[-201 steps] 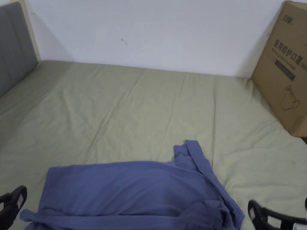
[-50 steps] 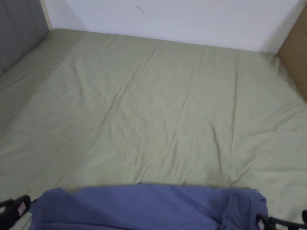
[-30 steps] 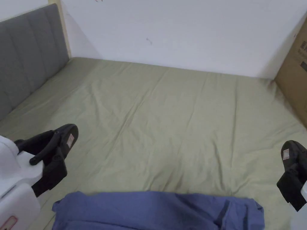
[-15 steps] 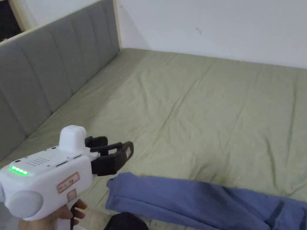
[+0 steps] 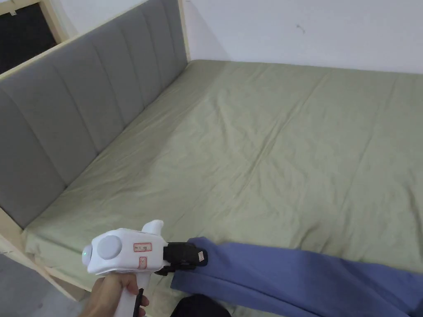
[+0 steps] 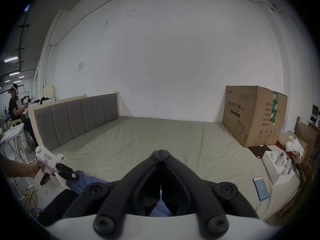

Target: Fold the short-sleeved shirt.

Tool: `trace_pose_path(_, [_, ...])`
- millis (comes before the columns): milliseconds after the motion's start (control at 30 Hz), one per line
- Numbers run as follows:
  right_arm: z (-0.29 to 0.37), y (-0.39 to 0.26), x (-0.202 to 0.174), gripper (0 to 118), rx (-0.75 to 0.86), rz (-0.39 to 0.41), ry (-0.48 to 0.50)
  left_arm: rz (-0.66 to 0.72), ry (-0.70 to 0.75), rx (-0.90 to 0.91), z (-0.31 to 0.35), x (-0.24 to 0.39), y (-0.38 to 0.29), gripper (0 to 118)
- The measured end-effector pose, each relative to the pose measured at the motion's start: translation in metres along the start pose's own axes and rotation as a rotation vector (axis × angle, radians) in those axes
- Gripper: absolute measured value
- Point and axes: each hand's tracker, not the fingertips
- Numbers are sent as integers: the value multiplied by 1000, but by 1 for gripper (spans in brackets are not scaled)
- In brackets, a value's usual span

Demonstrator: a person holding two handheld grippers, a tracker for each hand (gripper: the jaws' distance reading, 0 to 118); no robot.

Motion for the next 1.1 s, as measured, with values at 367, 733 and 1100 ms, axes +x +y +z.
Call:
trace_pose_path(367, [-2, -5, 16, 0, -39, -19, -12, -72, 33, -59, -18, 28, -7, 13])
trace_pose_path(733, [7, 1, 24, 0, -12, 17, -41, -211, 27, -1, 2, 140, 2, 13])
trace_pose_path(1100, [10, -11, 44, 0, -42, -41, -52, -342, 27, -116, -121, 247, -38, 13])
